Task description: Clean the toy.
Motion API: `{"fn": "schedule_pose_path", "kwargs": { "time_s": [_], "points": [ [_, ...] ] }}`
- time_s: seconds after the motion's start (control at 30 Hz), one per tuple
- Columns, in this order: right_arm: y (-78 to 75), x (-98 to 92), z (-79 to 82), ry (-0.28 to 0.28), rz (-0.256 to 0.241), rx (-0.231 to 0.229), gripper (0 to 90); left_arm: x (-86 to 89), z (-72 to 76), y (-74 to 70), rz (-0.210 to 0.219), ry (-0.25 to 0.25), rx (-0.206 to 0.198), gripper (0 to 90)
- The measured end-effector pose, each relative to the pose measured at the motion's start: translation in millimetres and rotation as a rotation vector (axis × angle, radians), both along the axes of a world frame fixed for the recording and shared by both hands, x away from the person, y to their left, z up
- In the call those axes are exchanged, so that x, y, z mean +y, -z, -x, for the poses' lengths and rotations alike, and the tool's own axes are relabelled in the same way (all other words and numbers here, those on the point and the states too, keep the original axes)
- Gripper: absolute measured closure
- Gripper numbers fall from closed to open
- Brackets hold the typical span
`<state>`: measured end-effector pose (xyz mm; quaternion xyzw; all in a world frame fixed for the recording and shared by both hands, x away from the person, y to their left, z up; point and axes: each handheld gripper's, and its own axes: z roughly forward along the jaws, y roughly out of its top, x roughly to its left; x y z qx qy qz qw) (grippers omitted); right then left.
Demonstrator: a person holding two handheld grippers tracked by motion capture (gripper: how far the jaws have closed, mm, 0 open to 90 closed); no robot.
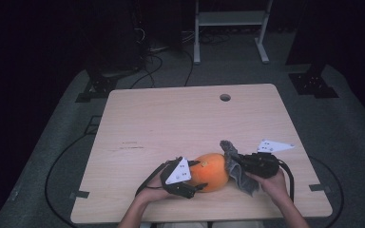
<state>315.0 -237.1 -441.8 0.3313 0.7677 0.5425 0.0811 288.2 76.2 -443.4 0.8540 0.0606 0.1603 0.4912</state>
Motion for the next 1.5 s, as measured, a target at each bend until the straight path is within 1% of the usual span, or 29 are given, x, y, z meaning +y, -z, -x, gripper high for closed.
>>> {"fn": "schedule_pose_path", "kwargs": {
  "time_s": [0.07,0.13,0.17,0.23,0.3,0.33,0.37,0.4,0.43,0.5,0.53,0.6,0.67,0.73,0.8,0.83,0.87,0.93,1.0,1.03,1.1,1.13,1.2,1.23,1.27,1.33,1.4,1.43,1.5],
  "points": [
    [-7.9,5.0,4.9,-0.027,-0.023,-0.05,80.5,0.3,0.4,0.3,-0.003,0.002,-0.003,27.2],
    [-8.7,10.0,6.6,-0.038,0.002,-0.069,80.5,-0.6,0.6,0.1,-0.005,0.004,-0.004,27.3],
    [-6.2,10.3,5.5,-0.036,0.006,-0.059,80.6,-1.6,0.8,-0.5,-0.01,0.003,-0.008,27.3],
    [0.2,8.3,2.1,-0.013,0.054,-0.022,80.6,-3.9,1.9,-1.5,-0.012,0.004,-0.016,27.0],
    [4.8,2.8,-0.2,0.002,0.063,0.014,80.6,-4.3,1.8,-2.0,-0.014,-0.004,-0.014,24.7],
    [4.1,1.1,0.5,0.011,0.09,0.01,80.6,-4.4,1.5,-2.0,-0.011,-0.008,-0.013,24.8],
    [2.6,-0.2,1.2,0.016,0.082,0.0,80.6,-4.6,1.2,-1.9,-0.01,-0.01,-0.014,24.9],
    [-0.4,-0.4,2.4,0.011,0.044,-0.011,80.6,-4.5,1.4,-2.0,-0.014,-0.008,-0.016,25.3],
    [-5.1,1.0,4.7,-0.007,0.019,-0.042,80.6,-4.5,1.5,-1.9,-0.015,-0.004,-0.017,25.5],
    [-13.7,7.1,9.2,-0.039,0.008,-0.087,80.5,-4.1,2.8,-1.6,-0.021,0.002,-0.022,25.8],
    [-14.5,9.8,10.5,-0.053,0.018,-0.098,80.5,-3.4,3.5,-1.2,-0.022,0.008,-0.031,25.9],
    [-9.8,12.7,9.4,-0.043,0.059,-0.086,80.6,-4.5,3.0,-0.7,-0.016,0.004,-0.026,25.9],
    [-2.4,10.5,4.9,-0.02,0.065,-0.048,80.6,-7.6,3.5,-1.2,-0.016,0.001,-0.031,25.8],
    [-0.5,7.5,2.9,-0.001,0.094,-0.023,80.6,-7.7,4.7,-1.7,-0.024,0.007,-0.037,25.8],
    [0.6,3.9,3.7,0.006,0.114,-0.024,80.6,-6.2,3.8,-0.4,-0.015,0.009,-0.036,25.9],
    [-0.5,2.6,4.8,0.009,0.11,-0.032,80.6,-5.8,3.7,-0.1,-0.009,0.005,-0.028,25.9],
    [-3.0,2.2,6.2,0.003,0.089,-0.043,80.6,-5.2,3.5,-0.1,-0.01,0.004,-0.028,25.9],
    [-9.7,6.0,10.3,-0.02,0.07,-0.091,80.6,-5.5,4.0,-0.1,-0.009,0.001,-0.029,25.9],
    [-12.3,9.9,12.1,-0.038,0.054,-0.104,80.5,-4.6,4.7,0.4,-0.017,0.007,-0.036,25.9],
    [-12.1,12.4,13.0,-0.045,0.067,-0.113,80.6,-4.1,4.4,0.8,-0.013,0.008,-0.035,25.9],
    [-8.9,12.7,11.6,-0.043,0.069,-0.101,80.6,-4.7,5.4,1.2,-0.012,0.011,-0.037,25.9],
    [-5.9,11.8,9.8,-0.034,0.096,-0.079,80.6,-5.1,6.2,1.1,-0.017,0.014,-0.041,25.9],
    [-2.9,8.4,8.7,-0.024,0.105,-0.053,80.6,-7.6,8.0,0.9,-0.024,0.019,-0.05,25.9],
    [-4.2,7.2,10.2,-0.018,0.115,-0.055,80.6,-7.9,9.0,0.8,-0.029,0.022,-0.055,25.9],
    [-6.3,6.8,12.0,-0.022,0.123,-0.072,80.6,-7.5,9.6,0.6,-0.037,0.025,-0.062,25.9],
    [-16.2,7.5,18.7,-0.044,0.077,-0.117,80.6,-7.3,9.3,1.1,-0.028,0.017,-0.054,25.9],
    [-24.3,14.6,25.7,-0.091,0.064,-0.159,80.6,-7.8,9.5,1.6,-0.025,0.019,-0.051,25.9],
    [-25.8,18.0,28.0,-0.1,0.066,-0.168,80.6,-7.8,9.3,1.6,-0.027,0.02,-0.052,25.9],
    [-25.6,24.4,30.2,-0.11,0.103,-0.188,80.6,-7.3,9.4,2.0,-0.023,0.023,-0.048,25.9]
  ]
}}
